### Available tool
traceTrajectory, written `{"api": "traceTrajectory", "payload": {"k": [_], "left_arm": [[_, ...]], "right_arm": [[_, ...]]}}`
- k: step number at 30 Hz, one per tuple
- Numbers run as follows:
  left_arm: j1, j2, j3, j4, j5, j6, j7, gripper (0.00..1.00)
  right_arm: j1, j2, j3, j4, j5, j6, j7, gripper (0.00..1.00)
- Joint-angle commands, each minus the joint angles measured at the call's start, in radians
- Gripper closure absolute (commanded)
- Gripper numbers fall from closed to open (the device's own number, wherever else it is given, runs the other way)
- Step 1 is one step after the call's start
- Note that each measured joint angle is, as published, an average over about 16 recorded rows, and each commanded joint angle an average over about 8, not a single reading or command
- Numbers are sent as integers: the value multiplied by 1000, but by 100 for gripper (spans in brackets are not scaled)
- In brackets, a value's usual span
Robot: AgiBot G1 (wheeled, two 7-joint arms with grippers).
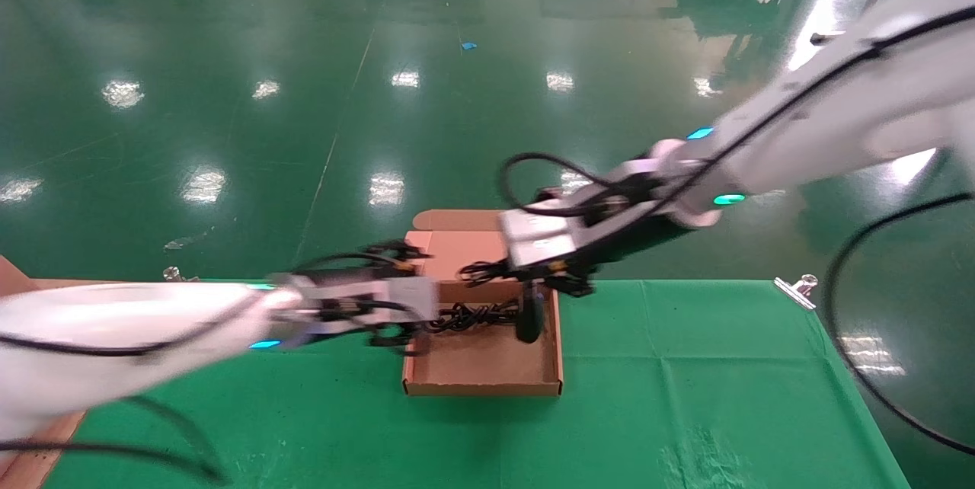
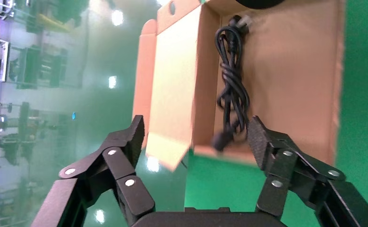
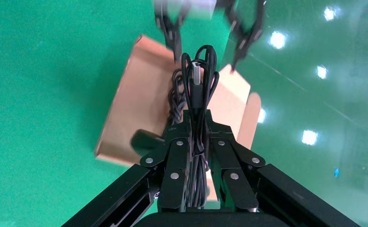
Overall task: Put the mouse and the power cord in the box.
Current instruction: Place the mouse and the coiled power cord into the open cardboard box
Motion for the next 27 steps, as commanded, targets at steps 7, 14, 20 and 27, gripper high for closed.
{"api": "traceTrajectory", "payload": {"k": [7,14,20,27], "left_arm": [[21,-283,-96,-192,-230,56,132,0],[77,-388,-161,-186,-384,84,252,0],[124,-416,-206,-122,-486,118,368,0],[155,-400,-237,-31,-554,157,470,0]], "right_arm": [[-40,-67,-107,32,31,102,45,100],[-84,-72,-274,125,128,247,126,100],[-132,-72,-403,161,184,461,159,100],[-184,-70,-533,135,208,650,177,100]]}}
